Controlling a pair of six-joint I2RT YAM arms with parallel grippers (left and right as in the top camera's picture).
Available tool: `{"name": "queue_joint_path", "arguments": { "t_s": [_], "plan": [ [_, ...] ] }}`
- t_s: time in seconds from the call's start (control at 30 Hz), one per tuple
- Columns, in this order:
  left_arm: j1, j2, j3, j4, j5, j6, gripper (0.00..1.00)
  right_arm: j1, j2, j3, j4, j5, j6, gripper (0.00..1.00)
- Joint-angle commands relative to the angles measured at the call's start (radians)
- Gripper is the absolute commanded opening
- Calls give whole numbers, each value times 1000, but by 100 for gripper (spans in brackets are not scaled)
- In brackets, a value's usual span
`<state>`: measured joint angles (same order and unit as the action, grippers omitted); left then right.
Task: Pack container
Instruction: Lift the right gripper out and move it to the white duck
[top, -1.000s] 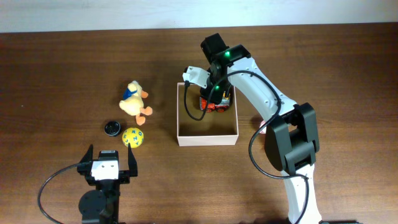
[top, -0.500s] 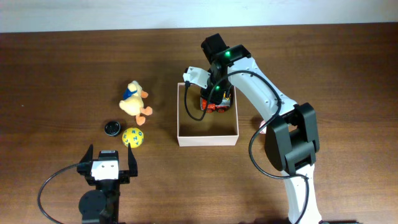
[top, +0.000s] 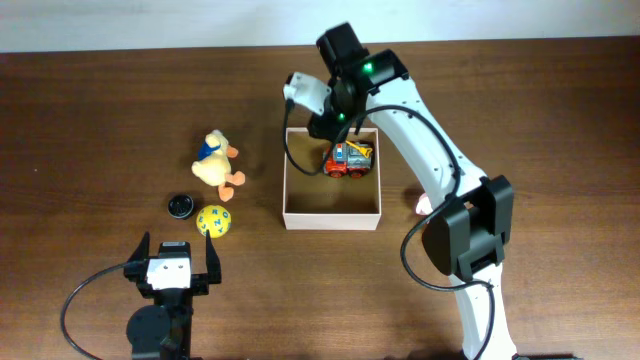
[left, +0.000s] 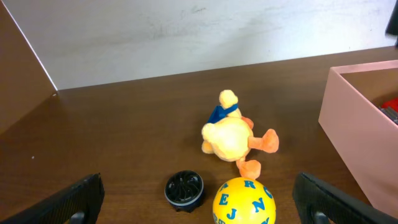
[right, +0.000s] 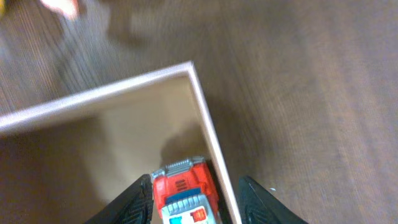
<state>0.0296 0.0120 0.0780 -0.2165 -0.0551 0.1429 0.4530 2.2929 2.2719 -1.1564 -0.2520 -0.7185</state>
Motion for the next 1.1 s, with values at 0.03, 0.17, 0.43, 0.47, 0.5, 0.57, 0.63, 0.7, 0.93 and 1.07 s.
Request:
{"name": "queue_joint_path", "arguments": {
  "t_s": [0.03,0.17,0.43,0.47,0.5,0.57,0.63,0.7,0.93,1.07],
  "plan": [
    [6,-7,-12,4,11,19,99,-2,2,175,-85,-2,214,53],
    [6,-7,-12,4,11,19,99,-16,2,317,-189,-2,317,67],
    [6,-7,-12,4,11,19,99,-85,0,495,-480,152,464,95],
    [6,-7,-12,4,11,20,99,-99,0,502,-517,152,476,96],
    [6,-7,-12,4,11,20,99,-110,0,506,-543,154,492,98],
    [6,-7,-12,4,11,19,99,-135,-5,501,-542,152,554,99],
    [6,-7,-12,4,11,19,99,-154,-9,502,-542,163,573,99],
    [6,-7,-12,4,11,19,99,-174,-21,501,-542,186,617,99],
    [6,-7,-12,4,11,19,99,-249,-164,495,-542,224,687,99],
    [6,-7,-12,4,11,19,99,-303,-277,457,-542,224,721,99]
  ]
}}
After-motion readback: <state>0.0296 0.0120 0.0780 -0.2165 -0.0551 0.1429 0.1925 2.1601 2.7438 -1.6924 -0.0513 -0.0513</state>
